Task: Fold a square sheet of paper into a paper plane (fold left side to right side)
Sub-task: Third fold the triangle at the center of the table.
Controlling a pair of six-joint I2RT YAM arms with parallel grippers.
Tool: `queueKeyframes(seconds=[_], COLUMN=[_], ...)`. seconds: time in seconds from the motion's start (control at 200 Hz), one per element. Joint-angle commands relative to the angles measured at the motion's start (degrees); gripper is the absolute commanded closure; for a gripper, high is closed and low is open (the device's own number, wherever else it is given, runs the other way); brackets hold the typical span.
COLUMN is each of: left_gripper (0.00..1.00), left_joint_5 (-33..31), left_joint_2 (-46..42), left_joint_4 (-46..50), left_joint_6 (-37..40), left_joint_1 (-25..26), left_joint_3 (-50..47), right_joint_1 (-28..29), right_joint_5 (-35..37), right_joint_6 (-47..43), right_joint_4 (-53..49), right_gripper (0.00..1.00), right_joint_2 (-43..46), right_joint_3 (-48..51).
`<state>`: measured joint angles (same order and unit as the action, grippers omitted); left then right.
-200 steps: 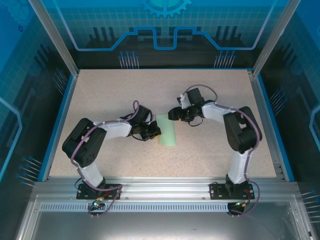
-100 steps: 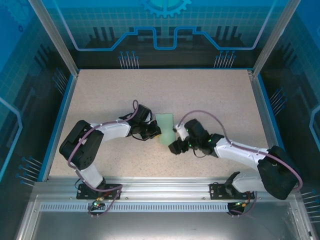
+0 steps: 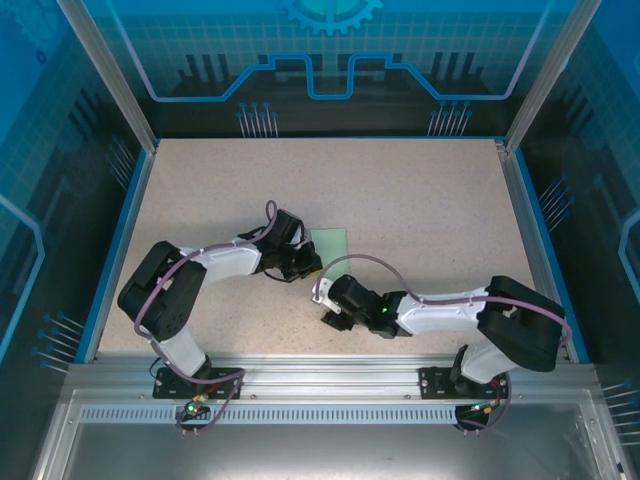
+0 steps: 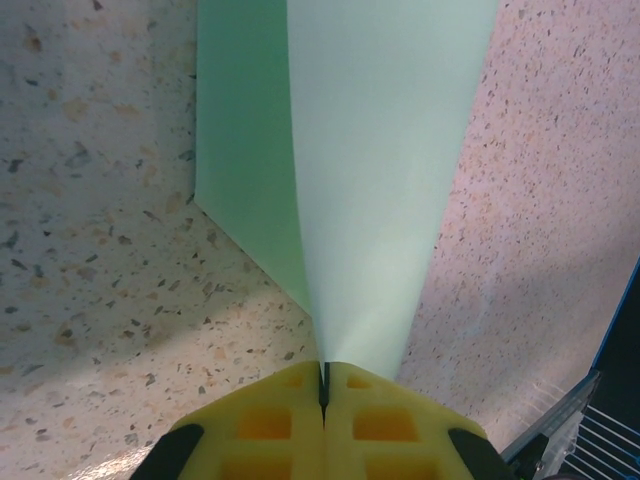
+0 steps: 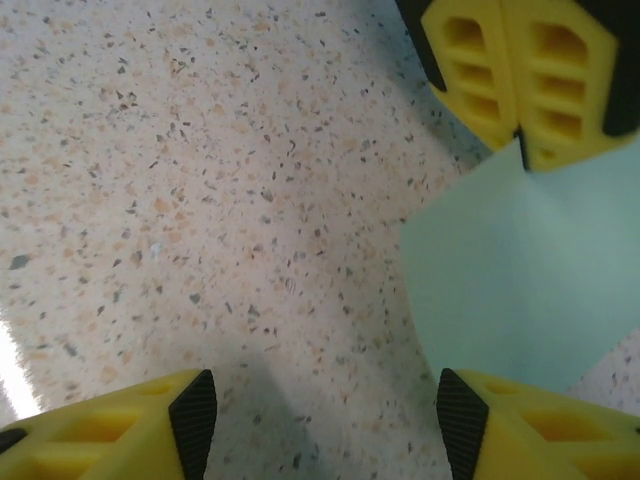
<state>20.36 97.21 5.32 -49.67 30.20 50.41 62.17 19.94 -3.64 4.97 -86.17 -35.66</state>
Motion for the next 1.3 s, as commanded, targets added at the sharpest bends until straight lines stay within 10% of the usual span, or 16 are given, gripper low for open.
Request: queueKeyframes(seconds=[0.0,0.37,0.75,1.081,1.296], left_gripper=[0.97,0.97,0.86,0.41,0.42], left_joint_5=[0.0,0.2,0.0,0.9,4.7], left_joint_2=[-1.4,-1.2,-1.5,-8.8,-10.0], left_joint_4=[1.9,2.5,3.9,9.5,10.0], left_joint_6=[-1.0,-0.4,0.4,4.6,7.7], left_joint_1=[0.4,0.4,-0.3,-5.5,-8.9], left_joint_3=[0.8,1.3,1.4,-0.7,0.9], right_joint_1=[0.8,0.3,-0.4,-1.6,-2.1], right_joint_5=[4.7,5.9,4.5,2.2,1.4], right_joint_6=[-4.2,-5.9,-4.6,-3.1,-2.8], right_joint_4=[4.8,7.2,4.1,2.5,2.1], right_gripper=[0.38,0.49,1.0,1.0,1.0], right_joint_2=[-2.5,-7.3,-5.2,-4.6,-4.7], right_joint_3=[-3.2,-6.7,-5.8,-4.9,-4.9])
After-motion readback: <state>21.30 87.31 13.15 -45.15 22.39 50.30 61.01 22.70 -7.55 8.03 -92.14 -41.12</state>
